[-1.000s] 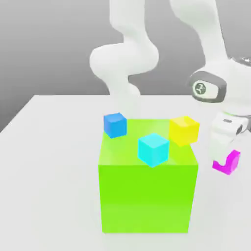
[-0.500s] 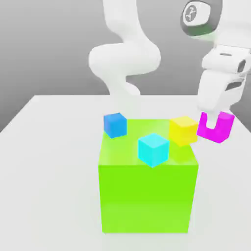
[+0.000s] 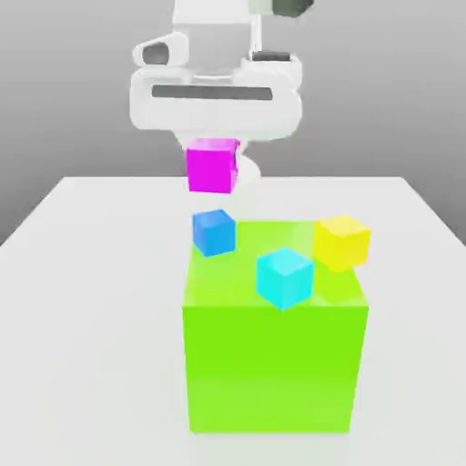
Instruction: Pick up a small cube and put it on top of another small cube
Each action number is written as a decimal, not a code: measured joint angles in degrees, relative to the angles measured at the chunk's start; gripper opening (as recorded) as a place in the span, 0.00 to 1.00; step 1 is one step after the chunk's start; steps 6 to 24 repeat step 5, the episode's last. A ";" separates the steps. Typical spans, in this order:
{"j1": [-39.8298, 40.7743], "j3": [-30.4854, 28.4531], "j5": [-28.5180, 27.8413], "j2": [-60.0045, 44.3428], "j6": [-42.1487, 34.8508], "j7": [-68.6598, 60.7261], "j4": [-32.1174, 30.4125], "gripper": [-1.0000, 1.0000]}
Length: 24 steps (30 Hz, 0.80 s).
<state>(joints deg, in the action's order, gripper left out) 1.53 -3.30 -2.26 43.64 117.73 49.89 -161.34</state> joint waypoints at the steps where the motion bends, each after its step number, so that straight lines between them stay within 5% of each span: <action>1: 0.00 0.00 0.03 0.00 0.00 -0.01 0.00 1.00; 24: 0.00 0.00 0.03 0.00 0.00 -0.01 0.00 1.00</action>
